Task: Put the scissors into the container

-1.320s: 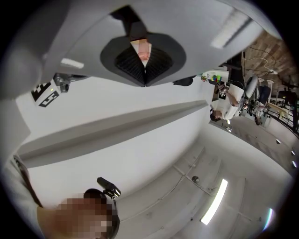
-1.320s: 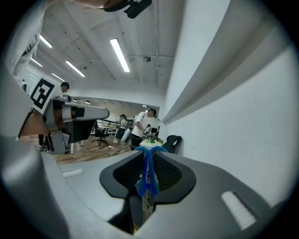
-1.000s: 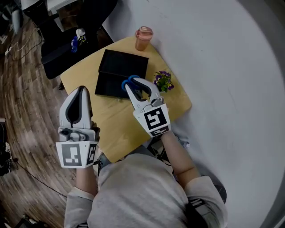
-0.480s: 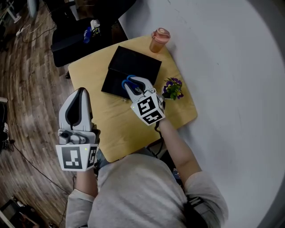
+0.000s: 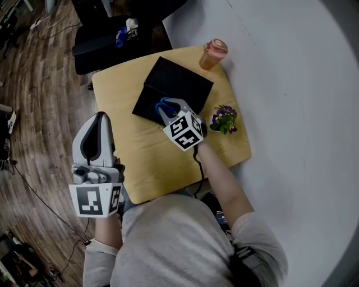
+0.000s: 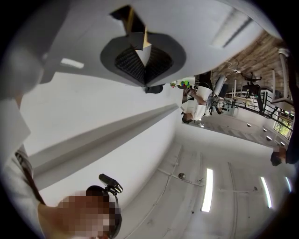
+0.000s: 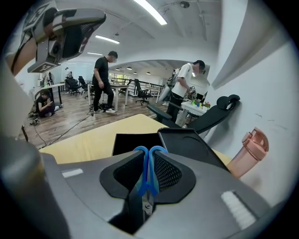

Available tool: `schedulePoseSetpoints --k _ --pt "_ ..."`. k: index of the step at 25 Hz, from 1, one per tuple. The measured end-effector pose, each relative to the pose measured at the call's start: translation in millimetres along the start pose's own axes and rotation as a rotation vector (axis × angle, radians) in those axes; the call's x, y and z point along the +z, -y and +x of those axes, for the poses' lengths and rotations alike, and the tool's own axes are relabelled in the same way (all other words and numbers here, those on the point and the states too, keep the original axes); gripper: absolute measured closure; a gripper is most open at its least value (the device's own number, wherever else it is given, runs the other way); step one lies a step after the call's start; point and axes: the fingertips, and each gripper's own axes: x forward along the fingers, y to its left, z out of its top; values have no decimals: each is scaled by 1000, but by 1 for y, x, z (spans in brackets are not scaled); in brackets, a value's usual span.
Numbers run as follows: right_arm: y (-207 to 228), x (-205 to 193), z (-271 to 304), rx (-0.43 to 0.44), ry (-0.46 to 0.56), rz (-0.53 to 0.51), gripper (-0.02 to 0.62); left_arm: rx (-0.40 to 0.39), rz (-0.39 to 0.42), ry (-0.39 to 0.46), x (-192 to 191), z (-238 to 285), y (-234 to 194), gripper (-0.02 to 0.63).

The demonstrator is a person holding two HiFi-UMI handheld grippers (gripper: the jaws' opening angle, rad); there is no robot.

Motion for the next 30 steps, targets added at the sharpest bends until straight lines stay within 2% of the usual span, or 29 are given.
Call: schedulePoseSetpoints --k 6,15,22,30 --pt "-6 -11 26 75 -80 -17 522 50 9 -23 -7 -5 -9 548" --pt "-13 -34 56 117 -222 -53 522 108 38 -54 -12 -12 -19 548" --pt "-17 -43 63 126 -275 -72 520 132 37 -64 -14 -17 -28 548" --pt "-21 -44 60 131 -297 -80 518 114 27 -60 -11 -23 -34 548"
